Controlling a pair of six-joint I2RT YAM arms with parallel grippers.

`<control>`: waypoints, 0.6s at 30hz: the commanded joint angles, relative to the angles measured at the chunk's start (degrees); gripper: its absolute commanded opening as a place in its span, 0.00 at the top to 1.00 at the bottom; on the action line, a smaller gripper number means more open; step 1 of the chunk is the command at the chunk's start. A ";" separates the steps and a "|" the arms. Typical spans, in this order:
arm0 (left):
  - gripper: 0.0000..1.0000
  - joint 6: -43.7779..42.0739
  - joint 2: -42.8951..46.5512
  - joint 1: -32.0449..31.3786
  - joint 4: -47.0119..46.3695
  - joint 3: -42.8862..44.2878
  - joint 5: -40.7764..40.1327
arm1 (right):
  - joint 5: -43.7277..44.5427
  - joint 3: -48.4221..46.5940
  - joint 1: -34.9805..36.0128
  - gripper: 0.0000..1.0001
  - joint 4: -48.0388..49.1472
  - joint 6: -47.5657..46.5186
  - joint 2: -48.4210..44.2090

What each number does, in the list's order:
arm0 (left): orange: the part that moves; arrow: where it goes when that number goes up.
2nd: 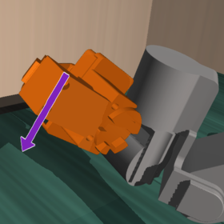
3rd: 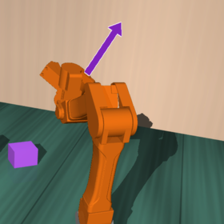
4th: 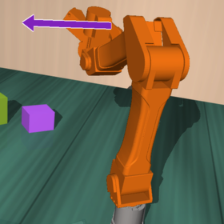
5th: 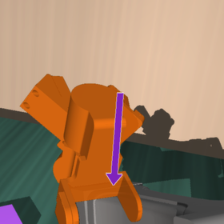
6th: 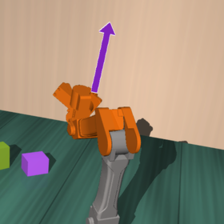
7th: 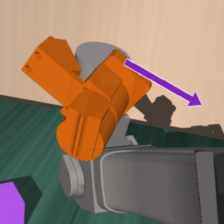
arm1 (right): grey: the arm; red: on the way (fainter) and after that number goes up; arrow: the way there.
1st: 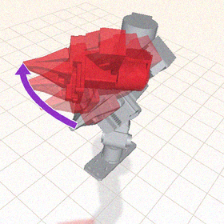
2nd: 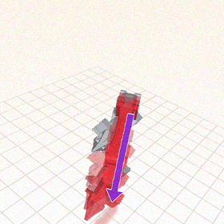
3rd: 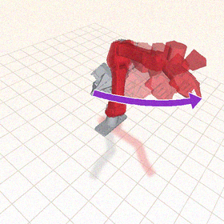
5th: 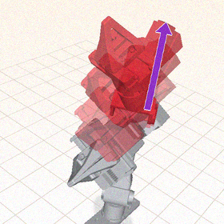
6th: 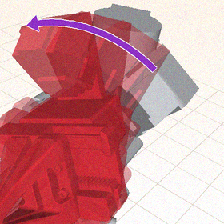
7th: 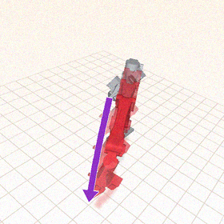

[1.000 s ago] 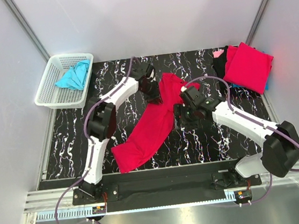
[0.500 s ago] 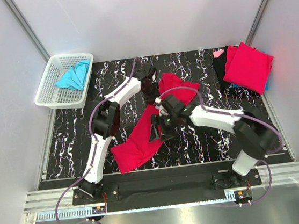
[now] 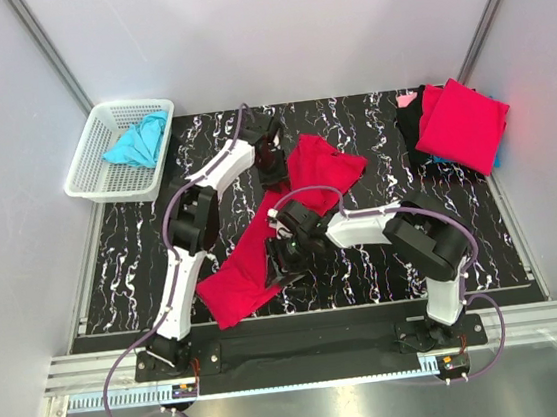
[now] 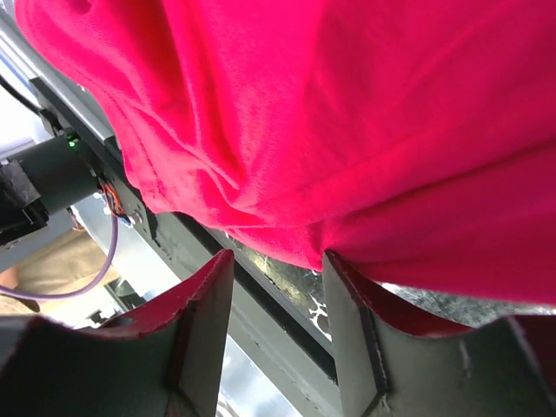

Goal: Fold and stack the t-shirts
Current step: Fold the tshirt

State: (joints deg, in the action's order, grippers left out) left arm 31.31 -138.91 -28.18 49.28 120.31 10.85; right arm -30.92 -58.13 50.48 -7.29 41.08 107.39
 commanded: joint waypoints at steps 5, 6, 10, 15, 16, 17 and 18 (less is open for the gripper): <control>0.60 -0.46 -4.70 5.32 3.37 6.51 -4.17 | 14.62 -0.40 0.41 0.48 -15.89 -1.35 -4.30; 0.60 -0.37 -4.96 5.77 3.54 7.47 -4.26 | 16.05 -1.19 0.41 0.47 -18.00 -2.48 -4.21; 0.60 0.94 -6.54 8.23 3.81 9.50 -4.17 | 21.24 -5.58 0.41 0.47 -27.93 -3.64 -3.25; 0.60 2.52 -7.51 10.69 3.99 11.88 -6.19 | 25.99 -7.61 -0.64 0.48 -34.01 -2.42 -2.02; 0.60 3.05 -7.60 10.96 3.99 11.79 -6.89 | 26.26 -7.53 -1.51 0.48 -35.41 -1.97 -2.01; 0.60 3.58 -7.60 11.74 3.81 11.96 -7.77 | 26.26 -7.26 -2.05 0.49 -35.77 -1.62 -1.93; 0.60 4.02 -8.04 12.10 3.64 12.40 -7.25 | 26.35 -7.00 -2.40 0.51 -35.69 -1.53 -2.27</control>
State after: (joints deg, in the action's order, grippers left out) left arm 33.98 -144.51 -17.58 52.99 130.58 8.19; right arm -9.96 -64.34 49.74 -36.16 39.22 104.27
